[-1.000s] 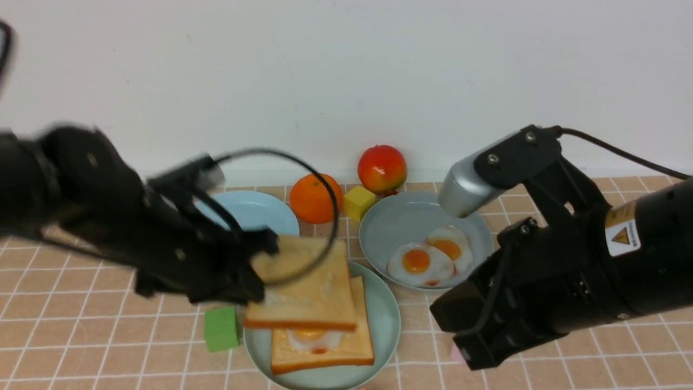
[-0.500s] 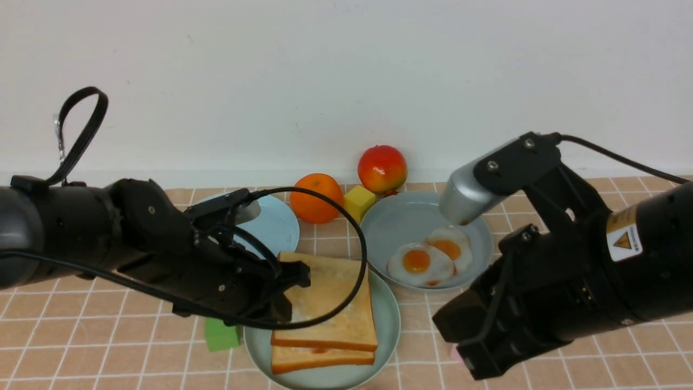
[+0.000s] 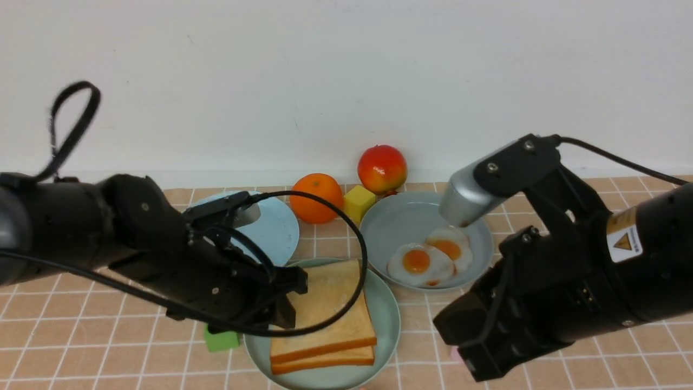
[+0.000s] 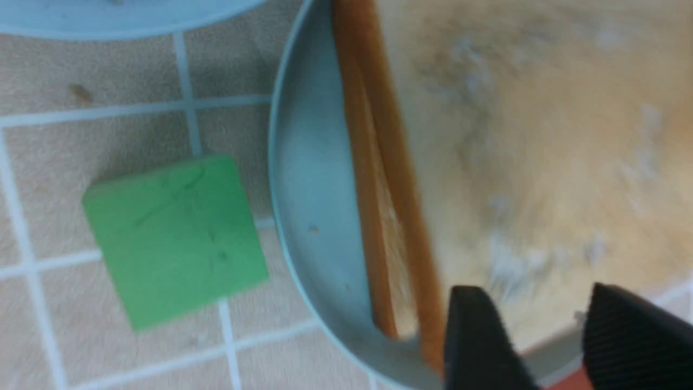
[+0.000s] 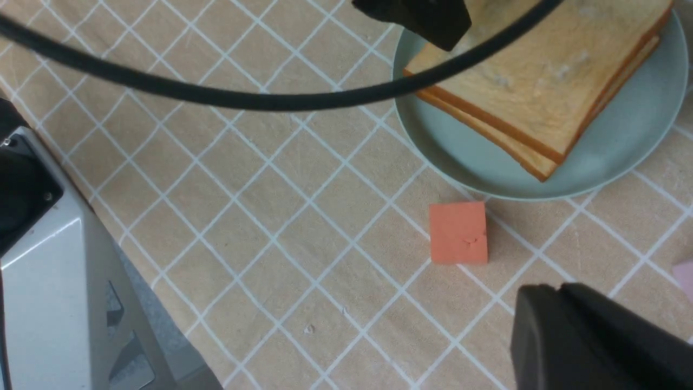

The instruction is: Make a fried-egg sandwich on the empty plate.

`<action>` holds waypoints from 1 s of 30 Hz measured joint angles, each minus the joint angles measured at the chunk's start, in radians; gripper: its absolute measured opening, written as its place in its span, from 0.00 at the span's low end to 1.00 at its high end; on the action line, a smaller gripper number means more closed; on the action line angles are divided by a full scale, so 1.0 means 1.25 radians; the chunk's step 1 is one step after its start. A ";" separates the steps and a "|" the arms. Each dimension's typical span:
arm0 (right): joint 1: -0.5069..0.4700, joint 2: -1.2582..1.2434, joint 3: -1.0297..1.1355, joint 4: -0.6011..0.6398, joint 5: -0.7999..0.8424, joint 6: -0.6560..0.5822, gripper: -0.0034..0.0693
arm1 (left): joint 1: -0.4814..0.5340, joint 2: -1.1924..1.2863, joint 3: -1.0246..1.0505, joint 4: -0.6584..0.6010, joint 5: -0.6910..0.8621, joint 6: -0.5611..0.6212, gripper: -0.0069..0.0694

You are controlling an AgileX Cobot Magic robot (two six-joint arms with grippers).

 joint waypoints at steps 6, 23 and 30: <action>0.000 0.000 0.000 -0.014 0.035 0.008 0.13 | 0.016 -0.114 0.000 0.062 0.042 -0.020 0.58; 0.000 -0.353 0.218 -0.253 -0.107 0.351 0.15 | 0.018 -0.558 0.052 0.033 0.335 -0.023 0.07; 0.000 -0.677 0.407 -0.264 -0.168 0.353 0.14 | 0.018 -0.832 0.234 0.017 0.398 -0.131 0.07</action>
